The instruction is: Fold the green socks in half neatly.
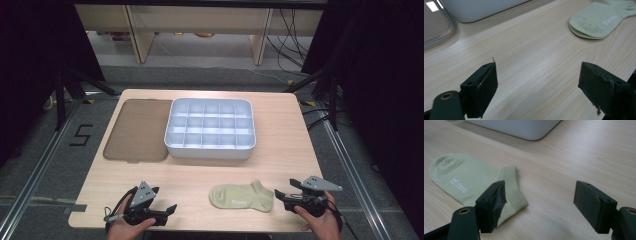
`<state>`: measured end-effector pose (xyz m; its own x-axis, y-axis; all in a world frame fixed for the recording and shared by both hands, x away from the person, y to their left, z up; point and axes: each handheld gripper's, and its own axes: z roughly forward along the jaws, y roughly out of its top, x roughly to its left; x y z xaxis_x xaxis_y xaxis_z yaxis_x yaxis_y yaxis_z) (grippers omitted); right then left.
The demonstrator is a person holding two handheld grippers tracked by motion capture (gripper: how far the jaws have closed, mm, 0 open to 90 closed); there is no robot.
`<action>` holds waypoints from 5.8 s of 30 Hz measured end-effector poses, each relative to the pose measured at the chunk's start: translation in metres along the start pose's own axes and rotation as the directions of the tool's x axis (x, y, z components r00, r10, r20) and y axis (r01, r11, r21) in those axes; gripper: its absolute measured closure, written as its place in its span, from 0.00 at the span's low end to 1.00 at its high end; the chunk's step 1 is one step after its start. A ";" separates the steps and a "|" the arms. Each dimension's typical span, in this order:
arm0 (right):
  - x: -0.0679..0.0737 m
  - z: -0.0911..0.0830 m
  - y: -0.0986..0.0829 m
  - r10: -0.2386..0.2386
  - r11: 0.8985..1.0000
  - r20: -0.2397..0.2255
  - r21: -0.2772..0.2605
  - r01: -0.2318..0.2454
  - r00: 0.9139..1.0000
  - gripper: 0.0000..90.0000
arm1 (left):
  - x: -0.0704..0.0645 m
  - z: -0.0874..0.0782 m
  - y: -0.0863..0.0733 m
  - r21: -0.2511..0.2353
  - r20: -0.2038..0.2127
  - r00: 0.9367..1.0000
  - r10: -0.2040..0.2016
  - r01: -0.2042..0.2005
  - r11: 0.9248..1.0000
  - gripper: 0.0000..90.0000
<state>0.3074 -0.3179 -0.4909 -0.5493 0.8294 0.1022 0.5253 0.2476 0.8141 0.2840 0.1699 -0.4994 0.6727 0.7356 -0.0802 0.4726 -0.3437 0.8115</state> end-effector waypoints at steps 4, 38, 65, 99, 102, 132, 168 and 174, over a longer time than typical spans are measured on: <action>0.001 -0.001 0.000 0.009 1.000 0.000 -0.005 -0.009 1.000 0.29 | -0.003 0.001 0.000 0.000 -0.003 1.000 -0.013 0.013 1.000 0.17; 0.010 0.002 0.005 -0.033 0.999 -0.040 -0.021 0.033 0.999 0.35 | -0.051 0.073 0.056 0.124 0.104 0.992 -0.065 0.052 0.991 0.46; 0.013 0.003 0.005 -0.026 1.000 -0.052 -0.016 0.025 0.998 0.34 | -0.066 0.110 0.059 0.170 0.084 0.996 0.012 -0.027 0.985 0.80; 0.053 0.038 0.035 -0.217 0.976 -0.171 -0.007 0.219 0.961 0.95 | -0.068 0.092 0.070 0.096 0.076 0.995 0.066 -0.074 0.993 0.96; 0.060 0.052 0.039 -0.223 0.973 -0.190 0.020 0.231 0.956 0.97 | -0.067 0.089 0.072 0.079 0.065 0.997 0.050 -0.056 0.995 0.96; 0.106 0.130 0.053 -0.256 0.943 -0.258 0.146 0.300 0.932 0.97 | -0.046 0.052 0.059 0.046 0.026 0.999 0.039 -0.040 0.998 0.96; 0.073 0.079 0.034 -0.199 0.943 -0.272 0.209 0.259 0.941 0.97 | -0.053 0.042 0.073 -0.015 0.047 0.998 0.029 -0.028 0.999 0.96; 0.074 0.080 0.034 -0.174 0.945 -0.285 0.220 0.241 0.942 0.97 | -0.076 0.051 0.090 -0.049 0.107 0.993 0.052 -0.047 0.998 0.96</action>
<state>0.3367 -0.2078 -0.5015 -0.7945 0.5957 0.1176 0.5071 0.5445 0.6681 0.3045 0.0538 -0.4497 0.7533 0.6502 -0.0995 0.4120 -0.3485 0.8419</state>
